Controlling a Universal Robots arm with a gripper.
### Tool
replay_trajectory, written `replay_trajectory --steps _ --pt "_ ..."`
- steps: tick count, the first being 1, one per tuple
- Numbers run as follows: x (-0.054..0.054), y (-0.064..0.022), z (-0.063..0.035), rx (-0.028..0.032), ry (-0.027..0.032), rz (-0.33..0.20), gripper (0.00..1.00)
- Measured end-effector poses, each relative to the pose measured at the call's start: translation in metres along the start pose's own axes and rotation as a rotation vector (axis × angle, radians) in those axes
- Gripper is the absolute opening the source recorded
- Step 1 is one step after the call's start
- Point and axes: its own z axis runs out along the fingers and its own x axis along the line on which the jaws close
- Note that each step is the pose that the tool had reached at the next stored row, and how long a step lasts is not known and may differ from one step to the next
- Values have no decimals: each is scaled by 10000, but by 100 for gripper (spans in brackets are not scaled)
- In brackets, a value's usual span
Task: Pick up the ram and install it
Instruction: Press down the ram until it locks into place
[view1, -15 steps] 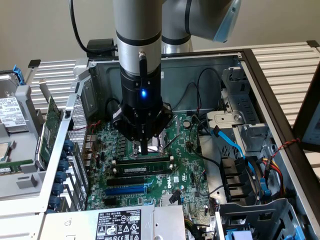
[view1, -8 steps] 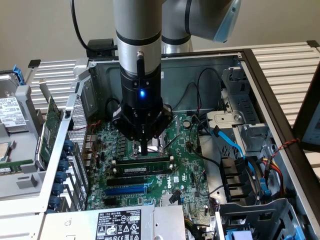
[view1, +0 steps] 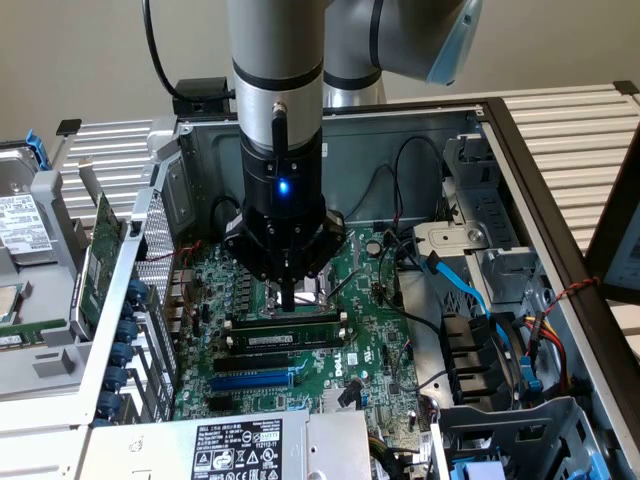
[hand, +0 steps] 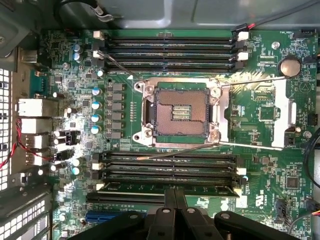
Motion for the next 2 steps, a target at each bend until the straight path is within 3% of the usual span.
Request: replay_trajectory --steps 2 --pt "0 0 0 0 5 0 10"
